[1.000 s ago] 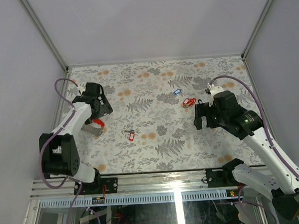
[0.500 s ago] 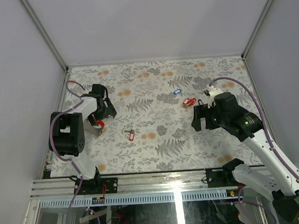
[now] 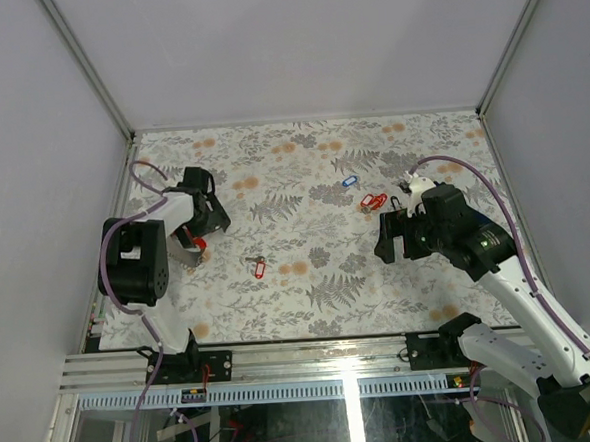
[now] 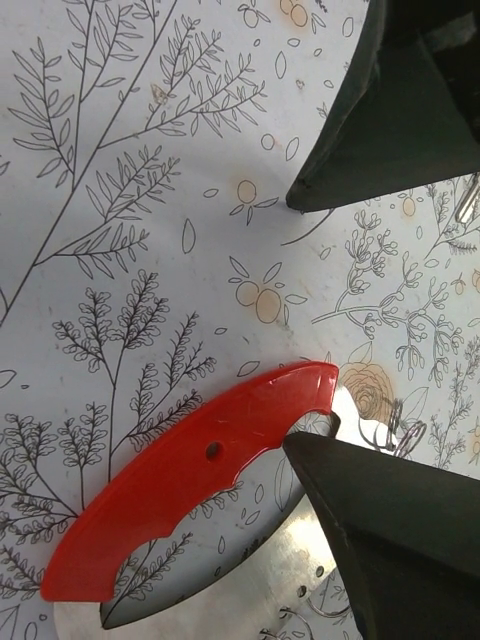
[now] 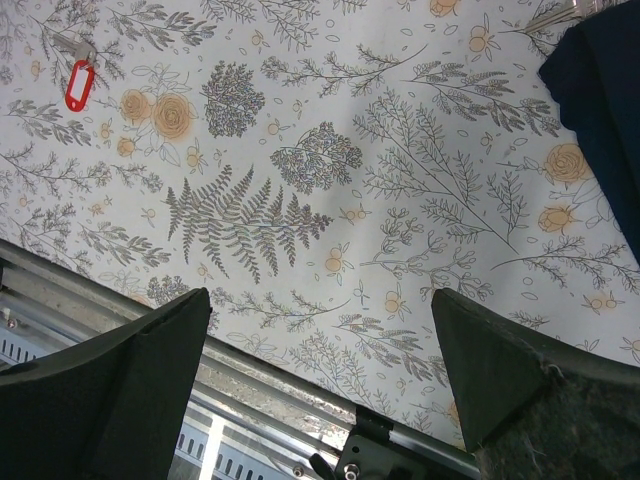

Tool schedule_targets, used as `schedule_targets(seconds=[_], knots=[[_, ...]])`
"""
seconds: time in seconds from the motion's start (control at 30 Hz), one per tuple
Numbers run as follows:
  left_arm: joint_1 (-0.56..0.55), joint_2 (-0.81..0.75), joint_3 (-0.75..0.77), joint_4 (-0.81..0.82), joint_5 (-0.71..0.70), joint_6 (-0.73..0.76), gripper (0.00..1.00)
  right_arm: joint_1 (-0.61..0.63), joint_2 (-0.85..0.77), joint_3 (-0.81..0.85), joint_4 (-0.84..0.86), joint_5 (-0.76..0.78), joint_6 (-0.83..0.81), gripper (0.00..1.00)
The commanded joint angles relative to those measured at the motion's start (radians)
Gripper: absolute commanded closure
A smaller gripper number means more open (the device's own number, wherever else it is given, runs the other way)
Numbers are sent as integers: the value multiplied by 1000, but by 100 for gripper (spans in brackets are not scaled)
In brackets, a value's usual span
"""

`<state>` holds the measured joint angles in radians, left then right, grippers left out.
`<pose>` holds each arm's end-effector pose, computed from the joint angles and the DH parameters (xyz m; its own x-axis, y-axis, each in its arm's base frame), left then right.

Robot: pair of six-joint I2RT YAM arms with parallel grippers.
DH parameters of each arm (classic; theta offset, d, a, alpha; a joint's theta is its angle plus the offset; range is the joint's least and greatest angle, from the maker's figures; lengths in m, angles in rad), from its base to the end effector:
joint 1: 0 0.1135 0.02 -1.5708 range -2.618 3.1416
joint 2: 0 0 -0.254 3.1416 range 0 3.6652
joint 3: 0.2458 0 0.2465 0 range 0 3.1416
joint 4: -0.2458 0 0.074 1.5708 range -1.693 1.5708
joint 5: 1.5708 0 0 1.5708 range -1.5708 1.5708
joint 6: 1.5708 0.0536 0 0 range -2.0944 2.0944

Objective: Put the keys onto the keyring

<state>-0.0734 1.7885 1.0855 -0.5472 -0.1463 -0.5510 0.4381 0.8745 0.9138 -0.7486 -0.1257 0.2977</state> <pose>0.3357 -0.0169 0.1321 -0.8204 -0.4590 -0.3409 -0.4727 0.8799 -0.0471 0.1693 0.0867 0.2949 -0.7126 -0.0124 -0.7015 -0.3117 0.9014 0.3006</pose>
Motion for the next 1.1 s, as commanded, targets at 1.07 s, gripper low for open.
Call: schedule_targets(seconds=[1.07], knots=[[-931,-41,-66,81,-137,-274,9,-3,-76,16,-10,71,69,1]])
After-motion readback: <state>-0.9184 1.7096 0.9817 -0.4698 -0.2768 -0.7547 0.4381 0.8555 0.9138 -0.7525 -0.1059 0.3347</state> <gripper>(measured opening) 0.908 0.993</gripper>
